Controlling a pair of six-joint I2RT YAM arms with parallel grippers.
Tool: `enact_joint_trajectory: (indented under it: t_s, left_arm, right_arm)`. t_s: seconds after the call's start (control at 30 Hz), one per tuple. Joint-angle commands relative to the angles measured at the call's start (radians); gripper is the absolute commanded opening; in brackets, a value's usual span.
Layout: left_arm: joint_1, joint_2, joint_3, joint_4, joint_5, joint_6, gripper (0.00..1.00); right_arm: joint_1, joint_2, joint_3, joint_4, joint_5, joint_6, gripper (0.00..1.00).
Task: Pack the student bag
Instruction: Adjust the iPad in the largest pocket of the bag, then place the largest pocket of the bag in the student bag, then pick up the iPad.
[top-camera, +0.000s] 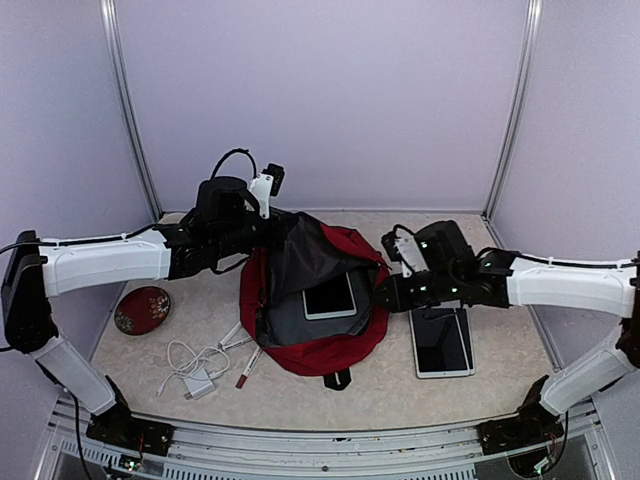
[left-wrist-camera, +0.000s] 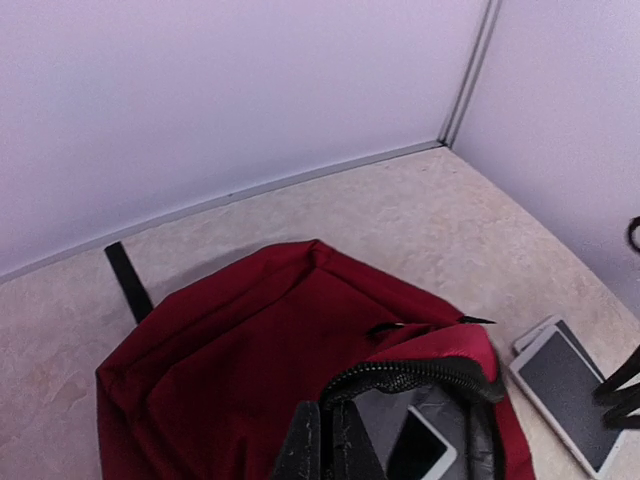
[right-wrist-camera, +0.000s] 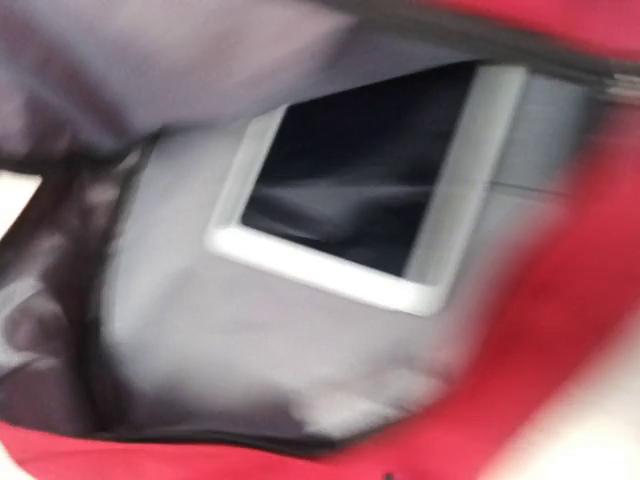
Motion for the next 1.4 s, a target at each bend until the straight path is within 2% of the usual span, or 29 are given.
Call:
enact_joint_trajectory:
  t_s: [0.0,0.03,0.07,0.17,0.2,0.23,0.33,0.4,0.47,0.53,0.67,0.8,0.9,1.07,1.2,1.37]
  left_arm:
    - [0.069,0.076,0.001,-0.03,0.0,-0.033,0.0]
    - [0.081,0.103,0.022,-0.059,0.001,-0.026,0.02]
    - [0.092,0.142,0.053,-0.095,-0.001,-0.021,0.17]
    - [0.107,0.175,0.125,-0.199,-0.043,-0.04,0.79]
    - [0.106,0.167,0.124,-0.197,-0.056,-0.055,0.94]
    - [0.104,0.154,0.116,-0.182,-0.063,-0.065,0.98]
    - [0.076,0.134,0.124,-0.164,-0.119,-0.077,0.99]
    - [0.02,0.127,0.158,-0.201,-0.237,-0.064,0.99]
    - [-0.079,0.113,0.177,-0.196,-0.363,-0.015,0.99]
    - [-0.191,0.113,0.193,-0.173,-0.421,0.028,0.99]
    - [-0.316,0.186,0.249,-0.174,-0.231,-0.013,0.99]
    - [-0.341,0.265,0.265,-0.132,-0.057,-0.153,0.99]
    - [-0.339,0.359,0.27,-0.057,0.14,-0.265,0.98]
    - [-0.336,0.54,0.309,0.062,0.392,-0.446,0.86]
    - [-0.333,0.64,0.339,0.132,0.468,-0.555,0.78]
    - [-0.328,0.727,0.367,0.162,0.479,-0.643,0.82]
  right_arm:
    - [-0.19,-0.161,-0.135,-0.19,0.013,0.088,0.27]
    - [-0.238,-0.195,-0.163,-0.202,0.004,0.087,0.27]
    - [-0.28,-0.222,-0.184,-0.214,-0.004,0.082,0.28]
    - [-0.375,-0.271,-0.248,-0.244,-0.019,0.066,0.3]
    - [-0.396,-0.273,-0.269,-0.243,-0.036,0.061,0.31]
    - [-0.411,-0.268,-0.29,-0.234,-0.055,0.058,0.32]
    - [-0.452,-0.212,-0.334,-0.205,-0.114,0.053,0.46]
    - [-0.475,-0.182,-0.352,-0.184,-0.122,0.051,0.49]
    - [-0.492,-0.165,-0.368,-0.146,-0.14,0.045,0.52]
    - [-0.507,-0.143,-0.375,-0.124,-0.152,0.036,0.55]
    - [-0.531,-0.118,-0.374,-0.113,-0.156,0.02,0.6]
    - [-0.536,-0.11,-0.376,-0.12,-0.143,0.001,0.61]
    - [-0.537,-0.113,-0.375,-0.138,-0.125,-0.01,0.61]
    - [-0.534,-0.145,-0.347,-0.216,-0.082,-0.018,0.61]
    - [-0.534,-0.176,-0.356,-0.221,-0.07,-0.003,0.63]
    - [-0.534,-0.147,-0.385,-0.186,-0.104,-0.002,0.64]
